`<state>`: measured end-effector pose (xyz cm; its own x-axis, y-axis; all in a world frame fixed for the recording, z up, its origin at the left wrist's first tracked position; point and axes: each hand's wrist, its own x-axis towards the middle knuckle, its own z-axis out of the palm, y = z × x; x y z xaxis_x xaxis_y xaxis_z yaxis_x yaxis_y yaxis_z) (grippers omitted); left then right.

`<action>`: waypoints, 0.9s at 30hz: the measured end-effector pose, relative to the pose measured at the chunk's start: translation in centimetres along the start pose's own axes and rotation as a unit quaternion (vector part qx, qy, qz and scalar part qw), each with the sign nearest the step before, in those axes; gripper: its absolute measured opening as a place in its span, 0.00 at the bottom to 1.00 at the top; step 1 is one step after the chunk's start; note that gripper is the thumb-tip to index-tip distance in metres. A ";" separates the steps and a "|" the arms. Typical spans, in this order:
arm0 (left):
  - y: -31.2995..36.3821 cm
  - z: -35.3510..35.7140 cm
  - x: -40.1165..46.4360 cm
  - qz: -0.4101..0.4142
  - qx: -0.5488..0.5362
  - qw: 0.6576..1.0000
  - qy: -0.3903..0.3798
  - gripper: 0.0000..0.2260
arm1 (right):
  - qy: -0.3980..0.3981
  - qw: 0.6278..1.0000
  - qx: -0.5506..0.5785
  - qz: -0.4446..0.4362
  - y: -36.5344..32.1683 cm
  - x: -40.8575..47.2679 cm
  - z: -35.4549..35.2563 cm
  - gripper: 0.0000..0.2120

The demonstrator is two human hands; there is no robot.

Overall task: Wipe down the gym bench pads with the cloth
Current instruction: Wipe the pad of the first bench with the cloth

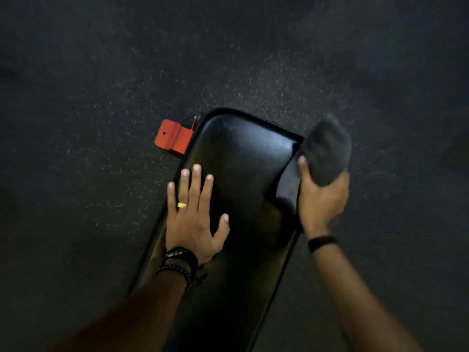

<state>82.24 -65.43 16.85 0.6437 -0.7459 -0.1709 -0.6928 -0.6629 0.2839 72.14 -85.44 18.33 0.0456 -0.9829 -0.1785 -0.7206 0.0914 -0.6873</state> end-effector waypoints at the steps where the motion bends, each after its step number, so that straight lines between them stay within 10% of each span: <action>1: 0.0 0.0 0.0 0.003 0.001 1.000 -0.001 0.36 | -0.020 0.998 -0.043 -0.042 -1.6 2.5 0.6 0.31; 9: -0.2 0.1 0.2 -0.008 -0.008 1.000 0.022 0.35 | -0.384 0.827 -0.219 -0.346 -14.5 5.8 11.0 0.26; 15: -0.1 0.2 0.0 -0.018 0.005 0.998 0.060 0.27 | -0.486 0.484 -0.365 -0.629 -16.8 -4.5 15.2 0.28; 20: -0.1 0.2 0.1 -0.021 0.001 0.997 0.077 0.28 | -0.407 0.606 -0.376 -0.571 -18.1 1.4 14.3 0.30; 24: 0.0 0.4 -1.0 -0.013 0.002 0.993 0.117 0.22 | -0.421 0.497 -0.380 -0.657 -14.4 -7.2 14.7 0.31; 27: -0.4 0.3 -2.5 0.007 0.001 0.994 0.108 0.22 | -0.359 0.588 -0.332 -0.644 -14.1 -5.4 12.1 0.33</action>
<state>80.76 -63.32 16.92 0.6890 -0.7236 0.0405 -0.7023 -0.6528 0.2838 90.43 -79.50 20.52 0.9581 0.1747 -0.2270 0.1314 -0.9722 -0.1936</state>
